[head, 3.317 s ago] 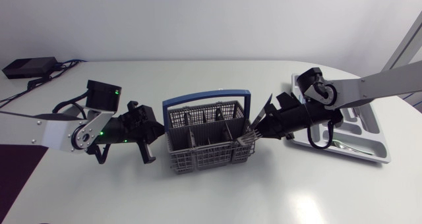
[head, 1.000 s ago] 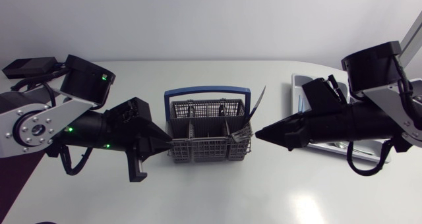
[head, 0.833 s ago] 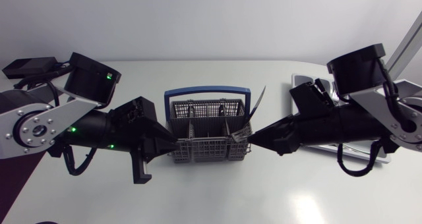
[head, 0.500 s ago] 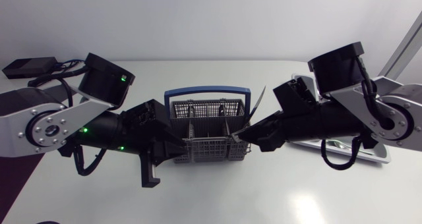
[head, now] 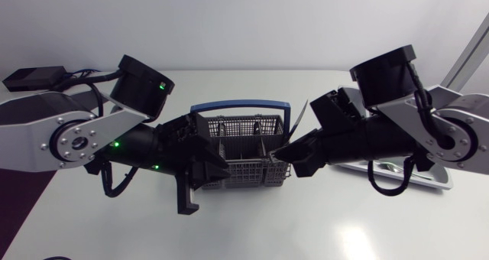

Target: Sort the cutlery from the basket into the organizer compartments.

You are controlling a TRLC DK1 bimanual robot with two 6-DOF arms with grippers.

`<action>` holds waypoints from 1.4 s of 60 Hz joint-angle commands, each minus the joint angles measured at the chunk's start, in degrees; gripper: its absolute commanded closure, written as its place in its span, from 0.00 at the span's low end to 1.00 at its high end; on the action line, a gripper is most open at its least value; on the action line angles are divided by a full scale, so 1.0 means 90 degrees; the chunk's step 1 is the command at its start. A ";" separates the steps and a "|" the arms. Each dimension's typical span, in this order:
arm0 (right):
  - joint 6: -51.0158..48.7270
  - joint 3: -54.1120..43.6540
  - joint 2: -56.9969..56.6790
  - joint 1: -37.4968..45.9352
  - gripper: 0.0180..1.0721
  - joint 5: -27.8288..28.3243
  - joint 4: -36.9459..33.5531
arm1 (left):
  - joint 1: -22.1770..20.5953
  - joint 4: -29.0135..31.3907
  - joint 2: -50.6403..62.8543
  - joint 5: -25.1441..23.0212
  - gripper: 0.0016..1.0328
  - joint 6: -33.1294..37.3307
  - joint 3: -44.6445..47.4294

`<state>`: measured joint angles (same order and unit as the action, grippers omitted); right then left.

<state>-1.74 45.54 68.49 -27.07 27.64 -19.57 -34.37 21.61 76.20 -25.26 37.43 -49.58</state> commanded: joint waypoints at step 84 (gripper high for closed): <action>-0.1350 0.1991 -0.2356 -0.0391 0.95 0.1490 -0.4046 | -0.0253 0.3185 0.1093 -0.2272 0.57 0.1085 -0.2684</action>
<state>-12.73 62.17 47.88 -30.33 40.51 -56.38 -37.26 48.60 84.88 -44.64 44.21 -71.75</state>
